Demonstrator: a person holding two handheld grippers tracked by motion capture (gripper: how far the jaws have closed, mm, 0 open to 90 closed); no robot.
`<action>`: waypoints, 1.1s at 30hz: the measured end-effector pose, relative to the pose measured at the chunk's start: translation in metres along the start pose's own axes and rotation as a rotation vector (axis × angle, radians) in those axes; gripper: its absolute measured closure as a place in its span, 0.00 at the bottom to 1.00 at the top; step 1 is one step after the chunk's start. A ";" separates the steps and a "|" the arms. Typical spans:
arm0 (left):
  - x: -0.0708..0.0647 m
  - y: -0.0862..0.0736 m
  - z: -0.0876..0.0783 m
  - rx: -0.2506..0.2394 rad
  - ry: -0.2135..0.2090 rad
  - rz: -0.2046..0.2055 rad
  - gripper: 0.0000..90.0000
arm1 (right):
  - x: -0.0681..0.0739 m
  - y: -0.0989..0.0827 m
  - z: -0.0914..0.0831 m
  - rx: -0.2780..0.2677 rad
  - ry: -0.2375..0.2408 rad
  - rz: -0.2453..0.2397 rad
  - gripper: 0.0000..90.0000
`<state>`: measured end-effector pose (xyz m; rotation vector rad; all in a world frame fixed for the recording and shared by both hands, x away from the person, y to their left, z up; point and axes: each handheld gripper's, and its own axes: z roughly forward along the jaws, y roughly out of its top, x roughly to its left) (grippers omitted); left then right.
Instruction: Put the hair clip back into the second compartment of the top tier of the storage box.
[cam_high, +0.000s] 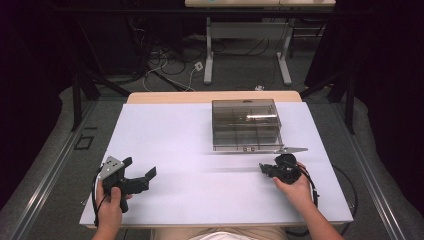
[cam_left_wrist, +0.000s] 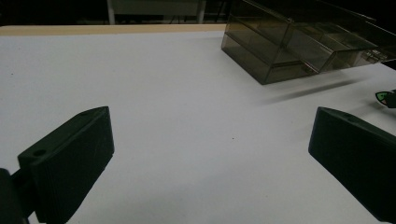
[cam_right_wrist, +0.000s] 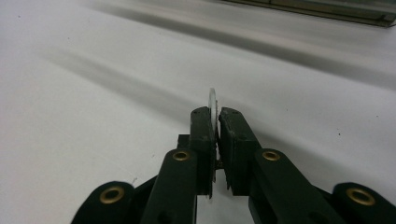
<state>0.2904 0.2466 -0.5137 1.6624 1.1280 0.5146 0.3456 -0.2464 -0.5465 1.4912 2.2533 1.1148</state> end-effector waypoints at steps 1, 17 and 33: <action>0.000 0.000 0.000 0.000 0.000 0.000 0.00 | 0.000 0.000 -0.001 -0.010 0.005 0.001 0.93; 0.001 0.000 0.001 0.007 0.001 0.005 0.00 | 0.003 0.000 -0.015 -0.113 0.020 0.004 0.93; 0.001 0.000 0.001 0.007 -0.002 0.004 0.00 | 0.005 0.000 -0.027 -0.166 0.042 0.017 0.93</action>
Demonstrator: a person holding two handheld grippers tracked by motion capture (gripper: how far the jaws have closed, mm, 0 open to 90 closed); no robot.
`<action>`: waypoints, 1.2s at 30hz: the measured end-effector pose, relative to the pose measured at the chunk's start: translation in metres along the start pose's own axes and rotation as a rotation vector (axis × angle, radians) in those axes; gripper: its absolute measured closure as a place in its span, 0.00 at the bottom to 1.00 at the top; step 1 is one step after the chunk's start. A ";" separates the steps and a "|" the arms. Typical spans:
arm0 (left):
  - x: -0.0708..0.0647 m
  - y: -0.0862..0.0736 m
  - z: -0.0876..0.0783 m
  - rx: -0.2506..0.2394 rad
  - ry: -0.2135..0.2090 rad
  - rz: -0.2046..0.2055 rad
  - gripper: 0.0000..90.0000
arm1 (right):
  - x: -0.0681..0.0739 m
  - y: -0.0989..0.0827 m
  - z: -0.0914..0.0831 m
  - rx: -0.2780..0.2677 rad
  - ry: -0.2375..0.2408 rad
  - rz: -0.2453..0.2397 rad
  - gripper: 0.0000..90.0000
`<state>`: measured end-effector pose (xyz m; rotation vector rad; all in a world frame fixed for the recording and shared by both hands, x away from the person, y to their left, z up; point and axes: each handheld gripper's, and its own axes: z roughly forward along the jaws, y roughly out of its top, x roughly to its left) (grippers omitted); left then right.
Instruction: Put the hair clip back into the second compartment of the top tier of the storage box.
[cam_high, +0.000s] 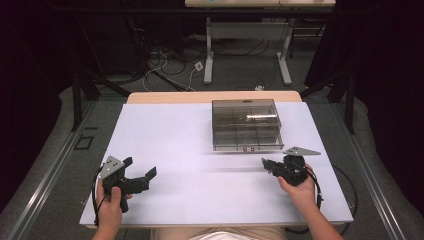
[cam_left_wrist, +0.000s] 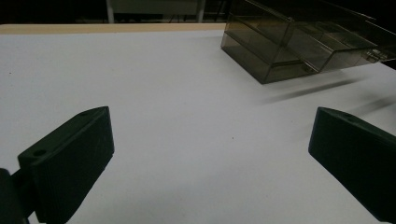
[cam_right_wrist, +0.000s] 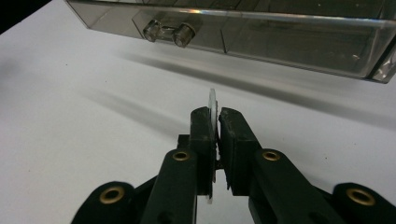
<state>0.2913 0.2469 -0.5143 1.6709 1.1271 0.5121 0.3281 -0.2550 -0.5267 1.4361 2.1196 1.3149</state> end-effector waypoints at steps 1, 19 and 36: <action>0.000 0.000 0.000 0.000 0.000 0.000 0.00 | 0.000 0.000 0.000 0.000 0.000 0.000 0.93; 0.000 0.000 0.000 0.000 0.002 0.005 0.00 | 0.006 0.003 -0.012 -0.078 0.010 -0.003 0.93; -0.001 0.000 0.000 0.002 0.001 0.003 0.00 | 0.010 0.010 -0.023 -0.127 0.012 -0.009 0.93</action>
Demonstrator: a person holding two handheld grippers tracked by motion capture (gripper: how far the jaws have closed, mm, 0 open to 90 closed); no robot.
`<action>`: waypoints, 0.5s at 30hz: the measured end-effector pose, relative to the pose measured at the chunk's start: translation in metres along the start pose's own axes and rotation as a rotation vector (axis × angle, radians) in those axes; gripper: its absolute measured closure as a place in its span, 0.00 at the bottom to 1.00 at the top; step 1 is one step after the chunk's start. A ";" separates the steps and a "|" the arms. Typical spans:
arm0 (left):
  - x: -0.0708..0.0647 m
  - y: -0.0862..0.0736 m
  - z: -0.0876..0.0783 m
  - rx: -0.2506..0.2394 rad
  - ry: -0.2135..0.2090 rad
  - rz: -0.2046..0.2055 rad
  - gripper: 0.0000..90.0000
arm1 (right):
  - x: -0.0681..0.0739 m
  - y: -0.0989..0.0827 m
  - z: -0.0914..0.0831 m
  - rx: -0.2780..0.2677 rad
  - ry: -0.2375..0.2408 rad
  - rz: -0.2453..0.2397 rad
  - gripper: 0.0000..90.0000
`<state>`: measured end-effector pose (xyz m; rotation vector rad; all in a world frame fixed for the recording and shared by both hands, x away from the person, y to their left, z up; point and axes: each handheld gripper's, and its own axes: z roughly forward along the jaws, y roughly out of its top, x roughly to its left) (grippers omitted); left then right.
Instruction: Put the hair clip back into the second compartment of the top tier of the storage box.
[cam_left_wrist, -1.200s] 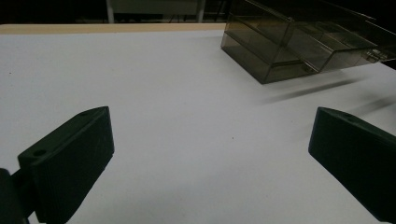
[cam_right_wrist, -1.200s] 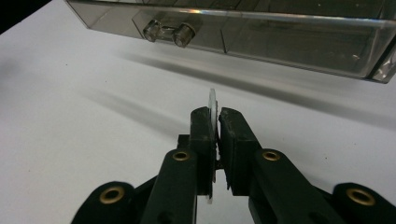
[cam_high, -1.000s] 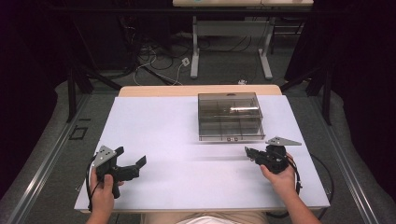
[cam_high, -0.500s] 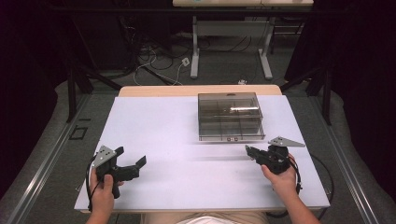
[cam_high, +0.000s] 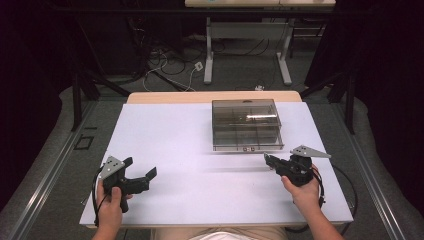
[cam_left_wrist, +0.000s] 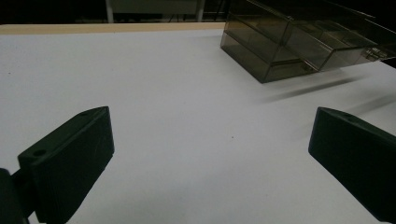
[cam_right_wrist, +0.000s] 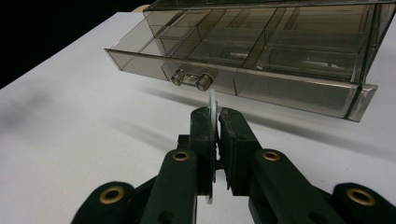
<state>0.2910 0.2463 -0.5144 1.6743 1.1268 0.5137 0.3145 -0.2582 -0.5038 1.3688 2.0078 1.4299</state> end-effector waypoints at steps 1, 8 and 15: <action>0.000 0.000 0.000 -0.001 -0.001 -0.003 0.00 | 0.000 0.001 -0.001 0.001 0.005 0.003 0.93; 0.000 0.000 0.000 0.001 -0.001 0.001 0.00 | 0.004 0.006 -0.003 -0.005 0.009 0.010 0.93; 0.000 0.000 0.000 0.003 -0.001 0.001 0.00 | 0.010 0.010 -0.006 -0.013 0.023 -0.014 0.93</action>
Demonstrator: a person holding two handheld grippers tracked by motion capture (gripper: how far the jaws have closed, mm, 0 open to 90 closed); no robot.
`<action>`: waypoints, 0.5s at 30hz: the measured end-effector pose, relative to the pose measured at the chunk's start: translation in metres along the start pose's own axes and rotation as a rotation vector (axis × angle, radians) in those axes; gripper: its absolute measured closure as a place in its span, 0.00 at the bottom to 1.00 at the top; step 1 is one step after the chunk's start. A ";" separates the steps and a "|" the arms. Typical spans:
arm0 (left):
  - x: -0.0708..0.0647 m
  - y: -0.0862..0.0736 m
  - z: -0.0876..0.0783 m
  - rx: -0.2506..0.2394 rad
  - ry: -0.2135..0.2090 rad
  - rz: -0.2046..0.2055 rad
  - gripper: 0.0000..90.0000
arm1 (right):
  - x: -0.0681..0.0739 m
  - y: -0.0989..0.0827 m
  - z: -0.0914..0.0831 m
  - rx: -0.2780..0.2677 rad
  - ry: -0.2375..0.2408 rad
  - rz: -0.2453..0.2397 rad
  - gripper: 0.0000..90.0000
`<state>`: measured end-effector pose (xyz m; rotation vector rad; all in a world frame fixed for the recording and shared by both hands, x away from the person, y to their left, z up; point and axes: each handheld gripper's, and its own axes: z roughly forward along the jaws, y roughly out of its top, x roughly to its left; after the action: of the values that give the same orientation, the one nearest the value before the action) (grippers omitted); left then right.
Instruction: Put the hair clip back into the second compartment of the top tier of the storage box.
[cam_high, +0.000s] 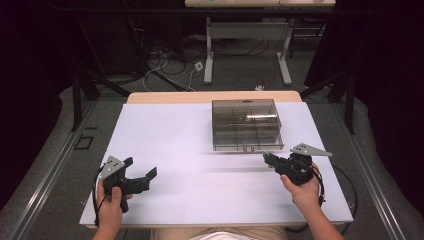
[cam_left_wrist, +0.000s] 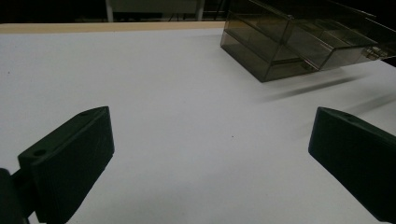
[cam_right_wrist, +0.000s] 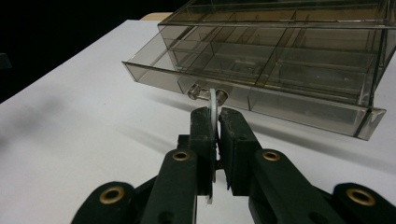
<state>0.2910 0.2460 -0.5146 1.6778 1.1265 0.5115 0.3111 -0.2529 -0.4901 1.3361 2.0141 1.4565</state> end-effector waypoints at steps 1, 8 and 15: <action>0.000 0.000 0.000 0.000 0.001 0.001 0.00 | 0.000 0.001 0.000 -0.002 0.001 -0.002 0.93; 0.000 0.000 0.000 0.001 0.001 -0.003 0.00 | 0.003 0.006 -0.004 -0.014 0.003 0.003 0.93; -0.001 0.000 0.001 0.002 -0.001 0.003 0.00 | 0.008 0.013 -0.006 -0.002 0.007 0.002 0.93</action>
<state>0.2913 0.2450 -0.5149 1.6817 1.1244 0.5120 0.3089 -0.2491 -0.4743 1.3346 2.0154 1.4660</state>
